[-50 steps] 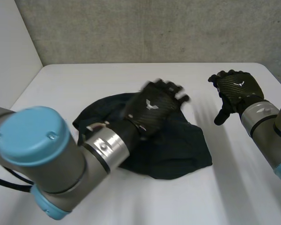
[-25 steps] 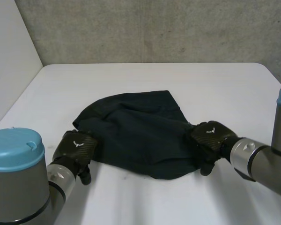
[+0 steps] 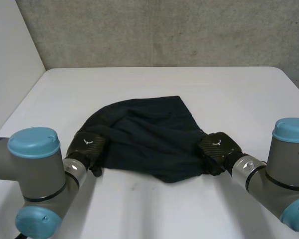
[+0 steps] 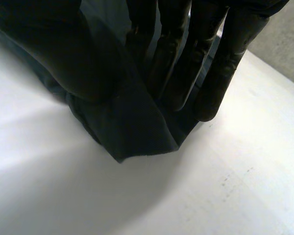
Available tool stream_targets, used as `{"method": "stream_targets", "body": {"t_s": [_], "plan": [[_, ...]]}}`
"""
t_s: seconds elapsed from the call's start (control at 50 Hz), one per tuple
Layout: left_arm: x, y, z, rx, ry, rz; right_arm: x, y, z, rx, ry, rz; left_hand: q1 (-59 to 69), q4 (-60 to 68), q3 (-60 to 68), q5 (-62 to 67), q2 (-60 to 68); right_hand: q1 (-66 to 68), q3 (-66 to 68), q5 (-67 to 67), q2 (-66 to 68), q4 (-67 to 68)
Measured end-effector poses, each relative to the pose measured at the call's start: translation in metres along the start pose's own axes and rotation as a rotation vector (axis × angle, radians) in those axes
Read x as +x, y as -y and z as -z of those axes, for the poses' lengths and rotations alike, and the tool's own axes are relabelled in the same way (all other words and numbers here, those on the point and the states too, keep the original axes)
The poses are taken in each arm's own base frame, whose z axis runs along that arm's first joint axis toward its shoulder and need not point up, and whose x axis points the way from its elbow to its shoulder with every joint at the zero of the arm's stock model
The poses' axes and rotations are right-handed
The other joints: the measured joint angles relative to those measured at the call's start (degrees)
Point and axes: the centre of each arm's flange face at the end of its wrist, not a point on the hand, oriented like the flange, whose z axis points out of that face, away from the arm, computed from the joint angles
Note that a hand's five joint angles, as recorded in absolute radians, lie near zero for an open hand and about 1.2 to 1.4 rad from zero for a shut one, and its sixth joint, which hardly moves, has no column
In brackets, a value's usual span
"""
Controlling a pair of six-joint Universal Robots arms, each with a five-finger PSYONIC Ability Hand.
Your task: Fold the shorts.
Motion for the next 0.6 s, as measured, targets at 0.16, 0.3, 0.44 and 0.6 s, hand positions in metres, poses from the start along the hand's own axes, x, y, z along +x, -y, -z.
{"method": "stream_targets", "body": {"t_s": [0.16,0.3,0.44,0.6], "plan": [[-0.004,0.022,-0.008,0.117,0.036,0.005,0.013,0.021,0.002,0.080,-0.067,0.029,41.4,43.7,43.1,40.3,43.6,1.3,0.0,1.1,0.0,0.0],[-0.030,0.091,0.019,0.364,0.118,0.023,0.028,0.064,0.022,0.198,-0.151,0.071,41.4,44.2,43.5,40.3,43.9,1.8,0.0,1.6,0.0,0.1],[-0.063,0.173,0.080,0.626,0.206,0.043,0.052,0.139,0.066,0.366,-0.246,0.091,41.4,44.2,43.6,40.3,44.0,1.8,0.0,1.8,0.0,0.1],[-0.079,0.209,0.125,0.681,0.218,0.043,0.065,0.196,0.110,0.437,-0.267,0.068,41.4,44.2,43.8,40.3,44.1,1.8,0.0,1.9,0.0,0.2]]}}
